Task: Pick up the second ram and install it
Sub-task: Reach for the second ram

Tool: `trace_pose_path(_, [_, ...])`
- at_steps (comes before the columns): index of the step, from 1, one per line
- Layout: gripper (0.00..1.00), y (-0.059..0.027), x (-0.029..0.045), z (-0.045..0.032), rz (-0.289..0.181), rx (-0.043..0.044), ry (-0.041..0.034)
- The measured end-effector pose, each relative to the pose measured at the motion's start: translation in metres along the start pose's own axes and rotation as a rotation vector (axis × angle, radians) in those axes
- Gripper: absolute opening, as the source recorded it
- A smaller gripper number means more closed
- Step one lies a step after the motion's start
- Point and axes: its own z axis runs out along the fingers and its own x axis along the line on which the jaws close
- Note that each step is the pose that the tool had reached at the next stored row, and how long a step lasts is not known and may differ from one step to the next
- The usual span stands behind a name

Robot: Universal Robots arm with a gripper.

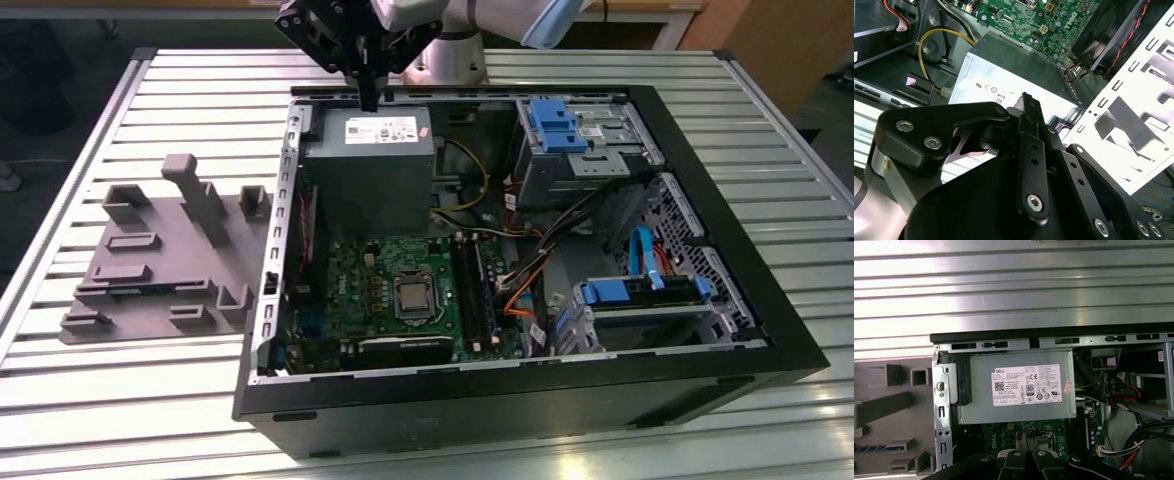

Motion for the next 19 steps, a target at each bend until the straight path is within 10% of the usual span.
trace_pose_path(19, [0.11, -0.0008, 0.0101, 0.0002, 0.0, 0.0, 0.0])
